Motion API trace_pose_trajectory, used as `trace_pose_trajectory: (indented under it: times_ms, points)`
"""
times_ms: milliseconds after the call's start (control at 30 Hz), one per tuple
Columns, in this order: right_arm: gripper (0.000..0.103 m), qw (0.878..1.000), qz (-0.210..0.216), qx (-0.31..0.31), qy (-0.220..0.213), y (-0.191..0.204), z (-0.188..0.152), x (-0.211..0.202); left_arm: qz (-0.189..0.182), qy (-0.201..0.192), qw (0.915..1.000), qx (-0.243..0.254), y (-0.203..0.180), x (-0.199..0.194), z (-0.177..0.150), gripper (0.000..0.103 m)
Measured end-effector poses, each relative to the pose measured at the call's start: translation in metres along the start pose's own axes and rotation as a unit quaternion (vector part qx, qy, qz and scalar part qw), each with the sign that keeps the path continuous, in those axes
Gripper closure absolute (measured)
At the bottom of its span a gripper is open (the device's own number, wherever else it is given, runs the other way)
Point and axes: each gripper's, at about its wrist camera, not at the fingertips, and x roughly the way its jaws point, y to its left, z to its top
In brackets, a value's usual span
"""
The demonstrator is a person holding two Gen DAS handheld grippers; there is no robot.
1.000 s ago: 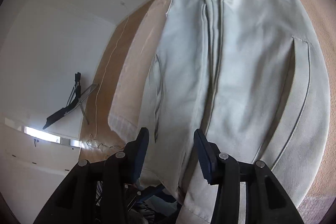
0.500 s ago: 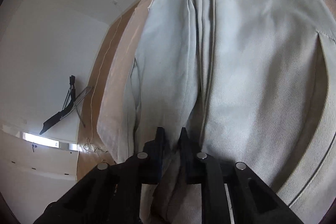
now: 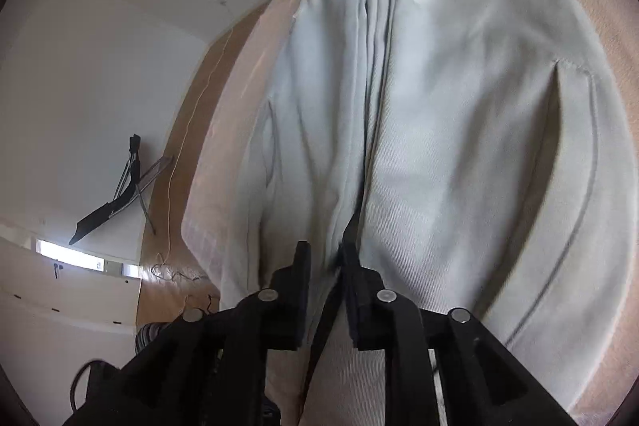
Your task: Fold large clothes
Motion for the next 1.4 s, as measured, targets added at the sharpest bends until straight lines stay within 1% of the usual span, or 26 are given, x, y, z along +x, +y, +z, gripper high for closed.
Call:
trace_pose_trajectory:
  times_ms: [33,67,100,133,167,233,367,433,500,533,600,667,700,733,767,800,900,967,1033,1067,1100,1133,1167,1200,1300,1400]
  points:
    - [0.068,1.000,-0.008,-0.013,-0.016,0.002,-0.007,-0.018,0.001,-0.007,0.9999,-0.011,0.009,-0.008,0.006,0.082]
    - [0.064,0.999,-0.017,-0.020,-0.031,0.003,-0.014,-0.033,0.002,-0.017,0.9995,-0.028,0.019,-0.018,0.008,0.054]
    - [0.063,0.998,-0.021,-0.025,-0.046,0.002,-0.024,-0.049,0.001,-0.029,0.9984,-0.049,0.030,-0.025,0.011,0.038]
    - [0.063,0.998,-0.025,-0.026,-0.059,-0.001,-0.035,-0.066,-0.007,-0.043,0.9959,-0.079,0.047,-0.034,0.014,0.037]
    - [0.061,0.997,-0.032,-0.024,-0.068,-0.006,-0.047,-0.081,-0.016,-0.044,0.9938,-0.101,0.061,-0.037,0.017,0.037]
    - [0.052,0.996,-0.050,-0.011,-0.080,-0.020,-0.073,-0.103,-0.023,-0.030,0.9879,-0.150,0.093,-0.038,0.023,0.037]
    - [0.049,0.996,-0.058,0.029,-0.059,-0.047,-0.119,-0.111,-0.048,0.010,0.9724,-0.228,0.141,-0.021,0.026,0.037]
    - [0.048,0.997,-0.049,0.045,-0.045,-0.054,-0.135,-0.106,-0.065,0.029,0.9659,-0.249,0.154,-0.009,0.025,0.037]
    - [0.042,0.997,-0.028,0.058,-0.038,-0.059,-0.143,-0.100,-0.091,0.039,0.9558,-0.277,0.162,0.003,0.022,0.037]
    - [0.039,0.997,-0.011,0.066,-0.033,-0.062,-0.145,-0.096,-0.109,0.046,0.9488,-0.293,0.166,0.010,0.022,0.037]
    - [0.039,0.997,0.005,0.076,-0.025,-0.067,-0.145,-0.091,-0.132,0.055,0.9411,-0.306,0.170,0.018,0.021,0.037]
    - [0.045,0.996,0.024,0.086,-0.011,-0.071,-0.143,-0.082,-0.138,0.061,0.9346,-0.322,0.173,0.026,0.020,0.037]
    - [0.059,0.995,0.034,0.092,0.000,-0.074,-0.142,-0.076,-0.146,0.065,0.9310,-0.328,0.175,0.030,0.018,0.037]
    - [0.068,0.994,0.038,0.099,0.010,-0.077,-0.141,-0.071,-0.150,0.068,0.9283,-0.334,0.177,0.034,0.016,0.040]
    - [0.072,0.994,0.030,0.100,0.017,-0.080,-0.141,-0.066,-0.152,0.073,0.9257,-0.338,0.178,0.038,0.014,0.054]
    - [0.075,0.994,0.029,0.101,0.021,-0.082,-0.141,-0.064,-0.152,0.079,0.9241,-0.341,0.179,0.042,0.012,0.058]
    - [0.077,0.995,0.026,0.095,0.031,-0.081,-0.141,-0.060,-0.146,0.074,0.9286,-0.333,0.176,0.036,0.011,0.060]
    - [0.075,0.996,0.026,0.079,0.032,-0.075,-0.140,-0.062,-0.138,0.074,0.9338,-0.322,0.169,0.035,0.016,0.060]
    - [0.056,0.996,0.031,0.069,0.037,-0.072,-0.139,-0.059,-0.129,0.076,0.9358,-0.319,0.165,0.038,0.018,0.060]
    - [0.055,0.996,0.035,0.070,0.039,-0.070,-0.135,-0.054,-0.127,0.078,0.9361,-0.319,0.164,0.039,0.019,0.059]
    - [0.057,0.996,0.041,0.072,0.041,-0.070,-0.135,-0.050,-0.124,0.079,0.9371,-0.317,0.163,0.040,0.019,0.059]
    - [0.063,0.995,0.046,0.075,0.044,-0.070,-0.134,-0.046,-0.122,0.079,0.9383,-0.314,0.162,0.040,0.020,0.059]
    - [0.064,0.995,0.049,0.078,0.046,-0.070,-0.134,-0.044,-0.120,0.080,0.9395,-0.311,0.160,0.039,0.021,0.060]
    - [0.068,0.995,0.050,0.076,0.046,-0.069,-0.133,-0.042,-0.120,0.080,0.9402,-0.309,0.159,0.038,0.021,0.065]
    - [0.078,0.994,0.064,0.075,0.047,-0.067,-0.133,-0.043,-0.123,0.076,0.9392,-0.311,0.158,0.028,0.023,0.070]
    - [0.085,0.994,0.067,0.071,0.045,-0.060,-0.131,-0.050,-0.117,0.073,0.9440,-0.300,0.150,0.019,0.032,0.073]
